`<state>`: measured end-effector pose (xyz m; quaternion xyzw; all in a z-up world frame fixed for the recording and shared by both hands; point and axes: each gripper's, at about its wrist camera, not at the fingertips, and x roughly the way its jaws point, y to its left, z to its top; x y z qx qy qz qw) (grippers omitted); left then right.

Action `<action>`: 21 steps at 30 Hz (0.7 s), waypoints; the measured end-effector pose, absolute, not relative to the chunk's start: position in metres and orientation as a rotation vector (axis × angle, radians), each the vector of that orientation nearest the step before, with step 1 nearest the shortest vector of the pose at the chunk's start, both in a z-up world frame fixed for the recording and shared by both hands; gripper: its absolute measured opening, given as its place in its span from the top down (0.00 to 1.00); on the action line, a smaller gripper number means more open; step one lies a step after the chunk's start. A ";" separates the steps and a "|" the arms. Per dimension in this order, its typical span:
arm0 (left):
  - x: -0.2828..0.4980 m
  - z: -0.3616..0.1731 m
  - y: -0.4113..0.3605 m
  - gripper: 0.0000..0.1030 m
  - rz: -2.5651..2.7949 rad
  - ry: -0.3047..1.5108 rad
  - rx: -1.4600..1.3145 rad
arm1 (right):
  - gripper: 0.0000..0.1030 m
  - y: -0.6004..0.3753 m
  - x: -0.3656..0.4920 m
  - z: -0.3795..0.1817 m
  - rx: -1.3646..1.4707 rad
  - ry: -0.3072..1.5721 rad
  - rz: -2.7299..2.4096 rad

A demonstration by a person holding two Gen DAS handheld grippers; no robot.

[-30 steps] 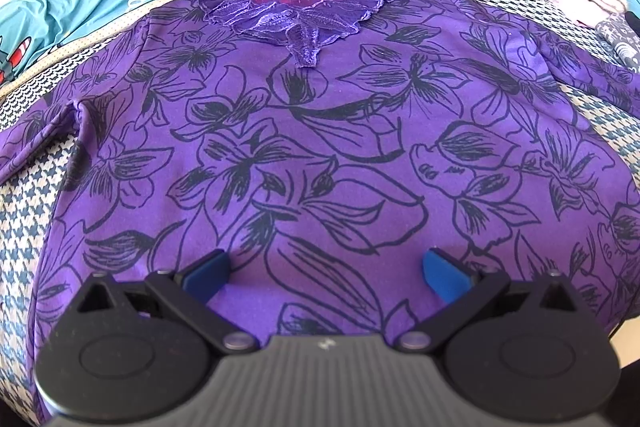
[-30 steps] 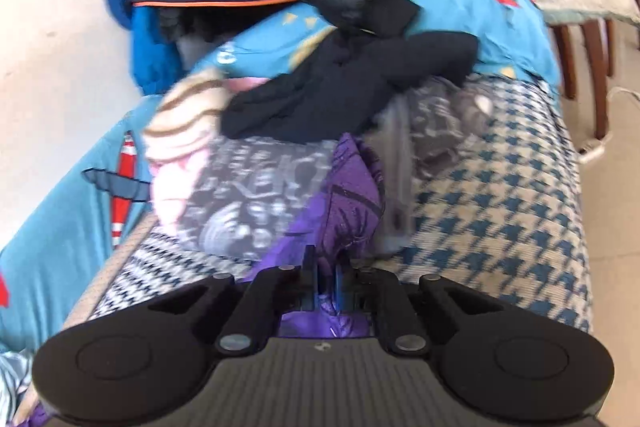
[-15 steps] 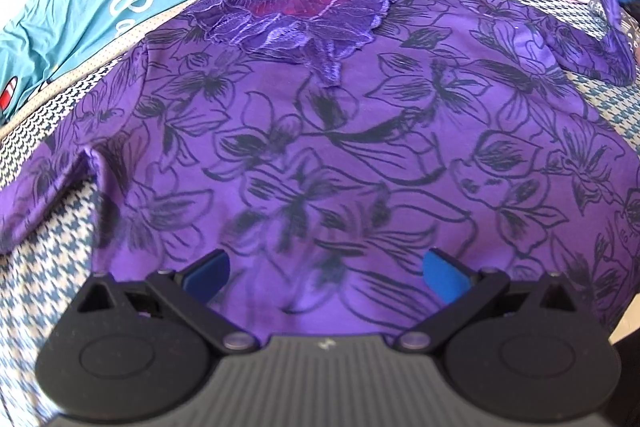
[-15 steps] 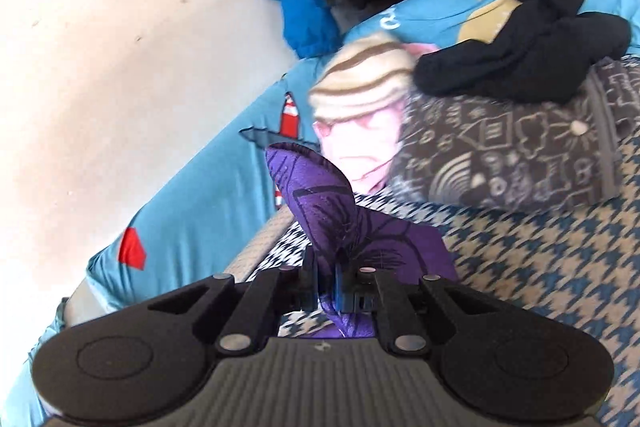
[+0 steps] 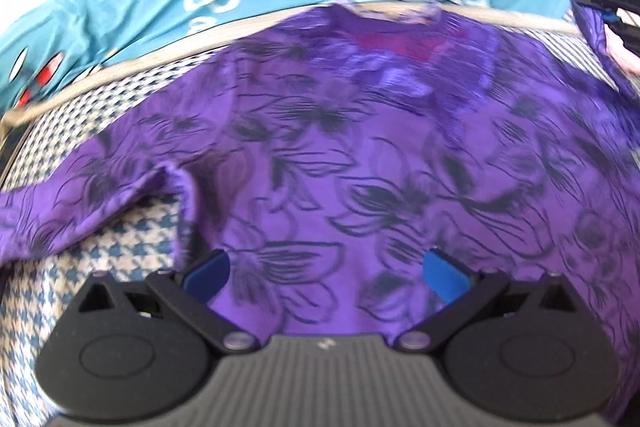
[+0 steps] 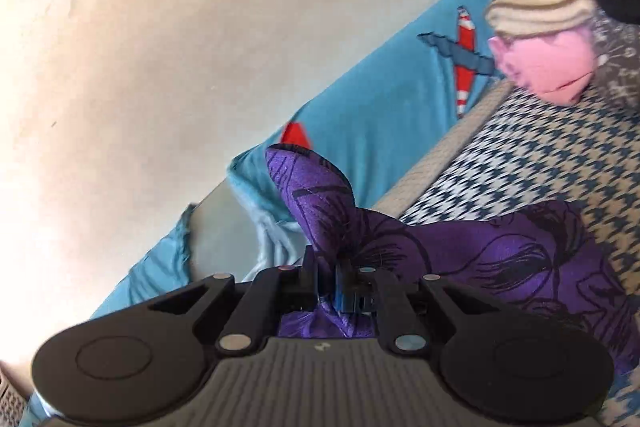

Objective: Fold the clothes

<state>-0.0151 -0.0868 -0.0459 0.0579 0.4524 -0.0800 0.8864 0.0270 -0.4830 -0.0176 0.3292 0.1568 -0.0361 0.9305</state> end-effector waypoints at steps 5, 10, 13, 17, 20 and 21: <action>-0.003 -0.045 -0.061 0.00 -0.069 0.941 0.038 | 0.91 -0.393 0.049 -0.019 0.530 0.379 0.161; 0.005 -0.047 -0.036 0.00 0.012 0.962 -0.029 | 0.91 -0.310 0.068 -0.046 0.390 0.494 0.323; 0.005 -0.046 -0.026 0.00 0.033 0.960 -0.036 | 0.87 -0.279 0.073 -0.071 0.292 0.599 0.360; 0.005 -0.046 -0.019 0.00 0.046 0.969 -0.047 | 0.85 -0.267 0.075 -0.086 0.269 0.727 0.427; 0.005 -0.046 -0.019 0.00 0.053 0.962 -0.045 | 0.85 -0.264 0.069 -0.088 0.245 0.751 0.466; 0.006 -0.046 -0.020 0.00 0.056 0.962 -0.041 | 0.85 -0.264 0.067 -0.088 0.237 0.749 0.467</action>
